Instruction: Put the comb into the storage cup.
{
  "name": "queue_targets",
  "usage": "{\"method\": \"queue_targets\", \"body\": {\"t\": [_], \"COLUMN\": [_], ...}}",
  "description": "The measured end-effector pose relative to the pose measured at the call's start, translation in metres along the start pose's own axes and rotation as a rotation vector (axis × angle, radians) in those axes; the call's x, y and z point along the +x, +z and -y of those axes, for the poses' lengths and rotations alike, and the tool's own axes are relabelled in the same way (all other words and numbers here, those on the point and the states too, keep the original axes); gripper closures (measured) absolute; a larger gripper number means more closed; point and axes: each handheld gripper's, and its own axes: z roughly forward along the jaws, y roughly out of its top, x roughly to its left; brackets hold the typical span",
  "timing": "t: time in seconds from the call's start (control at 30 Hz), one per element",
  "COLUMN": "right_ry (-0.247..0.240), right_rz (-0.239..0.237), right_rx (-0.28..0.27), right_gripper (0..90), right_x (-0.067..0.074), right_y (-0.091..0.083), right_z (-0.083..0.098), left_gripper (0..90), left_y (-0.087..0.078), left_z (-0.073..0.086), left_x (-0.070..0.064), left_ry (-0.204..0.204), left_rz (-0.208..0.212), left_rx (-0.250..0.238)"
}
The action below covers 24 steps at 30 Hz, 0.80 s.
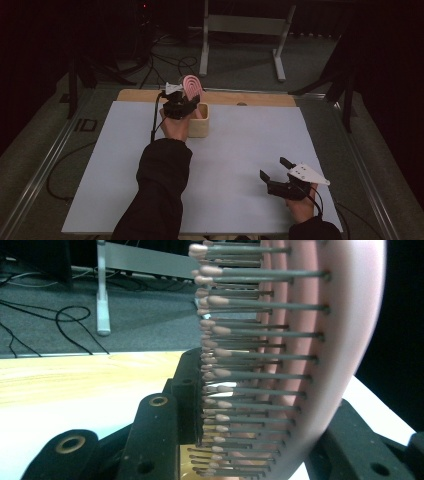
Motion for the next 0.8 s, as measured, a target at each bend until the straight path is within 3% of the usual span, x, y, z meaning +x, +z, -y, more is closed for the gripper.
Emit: {"method": "queue_targets", "body": {"t": [0.8], "right_ry": [-0.001], "right_rz": [-0.001], "right_rx": [0.000], "right_gripper": [10.7], "right_x": [0.0005], "right_y": [0.0000], "right_z": [0.0000], "left_gripper": [62.8], "left_y": [0.0051], "left_z": [0.0067], "left_x": [0.0008], "left_ry": [-0.001], "left_rz": [0.012], "left_rx": [0.029]}}
